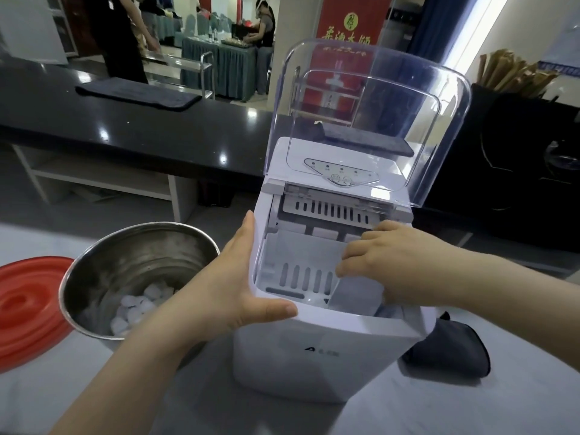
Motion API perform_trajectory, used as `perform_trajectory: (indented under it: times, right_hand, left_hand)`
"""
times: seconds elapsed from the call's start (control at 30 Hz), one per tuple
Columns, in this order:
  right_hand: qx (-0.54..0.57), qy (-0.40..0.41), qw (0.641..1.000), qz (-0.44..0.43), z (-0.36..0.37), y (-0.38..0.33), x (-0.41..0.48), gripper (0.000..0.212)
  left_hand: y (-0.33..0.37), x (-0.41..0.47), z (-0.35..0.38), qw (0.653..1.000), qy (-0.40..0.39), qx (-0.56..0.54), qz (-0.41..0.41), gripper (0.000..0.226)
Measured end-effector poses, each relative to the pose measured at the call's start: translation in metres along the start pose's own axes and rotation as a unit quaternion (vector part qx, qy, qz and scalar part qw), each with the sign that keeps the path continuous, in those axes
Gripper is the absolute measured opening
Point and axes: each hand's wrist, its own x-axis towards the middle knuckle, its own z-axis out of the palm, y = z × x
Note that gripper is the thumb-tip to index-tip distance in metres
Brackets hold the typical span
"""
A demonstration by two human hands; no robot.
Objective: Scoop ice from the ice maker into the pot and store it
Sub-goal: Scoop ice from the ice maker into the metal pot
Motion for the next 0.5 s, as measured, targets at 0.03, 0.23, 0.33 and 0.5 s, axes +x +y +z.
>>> perform_trajectory:
  times: [0.03,0.23,0.33,0.5]
  right_hand:
    - [0.015,-0.014,1.000,0.004,-0.0007,-0.0014,-0.0003,0.065]
    - [0.115,-0.042,0.991,0.061,-0.0017,-0.0034,-0.0044,0.064]
    - [0.141,-0.051,0.986,0.066,0.0002,-0.0017,-0.0033,0.066]
    - [0.174,-0.030,0.982,0.060,0.0013,-0.0033,0.0030,0.062]
  left_hand:
    - [0.0005,0.0002,0.0001,1.000,-0.001,0.001,0.001,0.138]
    - [-0.0001,-0.0005,0.0001,1.000,-0.005,-0.005,0.000,0.138]
    - [0.0009,-0.0018,0.0000,1.000,-0.006,-0.009,0.001,0.138]
    - [0.0001,-0.0015,-0.0006,1.000,-0.008,-0.012,0.005,0.136]
